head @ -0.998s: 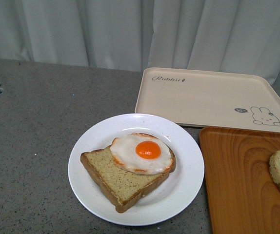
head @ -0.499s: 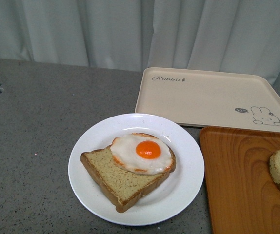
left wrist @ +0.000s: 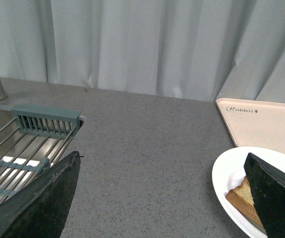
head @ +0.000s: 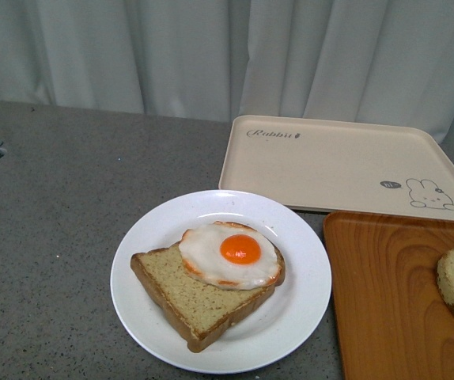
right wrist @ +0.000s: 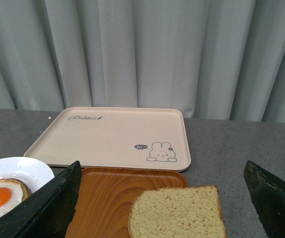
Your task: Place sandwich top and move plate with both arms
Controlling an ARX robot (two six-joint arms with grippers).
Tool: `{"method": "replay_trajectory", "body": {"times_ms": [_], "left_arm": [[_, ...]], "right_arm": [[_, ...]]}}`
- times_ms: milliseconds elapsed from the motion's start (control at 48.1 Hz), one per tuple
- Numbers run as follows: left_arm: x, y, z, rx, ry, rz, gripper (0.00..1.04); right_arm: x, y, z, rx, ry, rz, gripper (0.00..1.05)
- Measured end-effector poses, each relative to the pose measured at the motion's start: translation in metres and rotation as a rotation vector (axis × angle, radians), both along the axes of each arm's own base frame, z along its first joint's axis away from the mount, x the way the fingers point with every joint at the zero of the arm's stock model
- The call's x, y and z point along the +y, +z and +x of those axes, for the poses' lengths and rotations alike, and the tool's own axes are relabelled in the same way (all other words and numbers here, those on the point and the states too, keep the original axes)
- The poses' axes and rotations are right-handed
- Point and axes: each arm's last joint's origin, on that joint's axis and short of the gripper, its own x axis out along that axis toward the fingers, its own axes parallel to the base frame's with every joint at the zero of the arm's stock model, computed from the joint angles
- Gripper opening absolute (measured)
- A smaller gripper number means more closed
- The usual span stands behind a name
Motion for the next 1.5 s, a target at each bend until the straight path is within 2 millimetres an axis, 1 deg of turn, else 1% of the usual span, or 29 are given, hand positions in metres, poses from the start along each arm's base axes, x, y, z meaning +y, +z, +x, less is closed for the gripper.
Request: {"method": "replay_trajectory", "body": {"times_ms": [416, 437, 499, 541, 582, 624, 666, 707, 790, 832, 874, 936, 978, 1082, 1227, 1331, 1373, 1498], "left_arm": [[0.0, 0.0, 0.0, 0.0, 0.0, 0.0, 0.98], [0.0, 0.0, 0.0, 0.0, 0.0, 0.0, 0.98], [0.0, 0.0, 0.0, 0.0, 0.0, 0.0, 0.98], [0.0, 0.0, 0.0, 0.0, -0.001, 0.0, 0.98], [0.0, 0.0, 0.0, 0.0, 0.0, 0.0, 0.98], [0.0, 0.0, 0.0, 0.0, 0.0, 0.0, 0.98], [0.0, 0.0, 0.0, 0.0, 0.0, 0.0, 0.98], [0.0, 0.0, 0.0, 0.0, 0.0, 0.0, 0.98], [0.0, 0.0, 0.0, 0.0, 0.0, 0.0, 0.98], [0.0, 0.0, 0.0, 0.0, 0.0, 0.0, 0.98], [0.0, 0.0, 0.0, 0.0, 0.0, 0.0, 0.98], [0.0, 0.0, 0.0, 0.0, 0.0, 0.0, 0.98], [0.0, 0.0, 0.0, 0.0, 0.0, 0.0, 0.98], [0.0, 0.0, 0.0, 0.0, 0.0, 0.0, 0.98], [0.0, 0.0, 0.0, 0.0, 0.0, 0.0, 0.98], [0.0, 0.0, 0.0, 0.0, 0.0, 0.0, 0.98], [0.0, 0.0, 0.0, 0.0, 0.0, 0.0, 0.98], [0.0, 0.0, 0.0, 0.0, 0.0, 0.0, 0.98]], "right_arm": [[0.0, 0.0, 0.0, 0.0, 0.0, 0.0, 0.96], [0.0, -0.001, 0.0, 0.014, 0.0, 0.019, 0.96], [-0.002, -0.001, 0.0, 0.163, 0.002, 0.174, 0.96], [-0.005, -0.001, 0.001, 0.249, -0.038, 0.296, 0.96], [-0.009, -0.001, 0.005, 0.286, -0.09, 0.476, 0.96], [-0.013, 0.001, 0.01, 0.291, -0.129, 0.586, 0.96], [-0.015, 0.003, 0.014, 0.297, -0.154, 0.642, 0.96], [-0.019, 0.01, 0.021, 0.284, -0.166, 0.713, 0.96], [-0.023, 0.017, 0.036, 0.283, -0.181, 0.776, 0.96], [-0.024, 0.019, 0.043, 0.288, -0.183, 0.793, 0.96], [-0.027, 0.02, 0.055, 0.298, -0.191, 0.802, 0.96], [-0.031, 0.015, 0.073, 0.341, -0.207, 0.811, 0.96], [-0.033, 0.011, 0.082, 0.373, -0.227, 0.816, 0.96], [-0.043, 0.007, 0.091, 0.416, -0.276, 0.829, 0.96], [-0.07, 0.019, 0.09, 0.383, -0.312, 0.837, 0.96], [-0.087, 0.015, 0.082, 0.41, -0.353, 0.82, 0.96], [-0.091, 0.013, 0.079, 0.426, -0.367, 0.802, 0.96], [-0.094, 0.008, 0.072, 0.456, -0.37, 0.766, 0.96]]}}
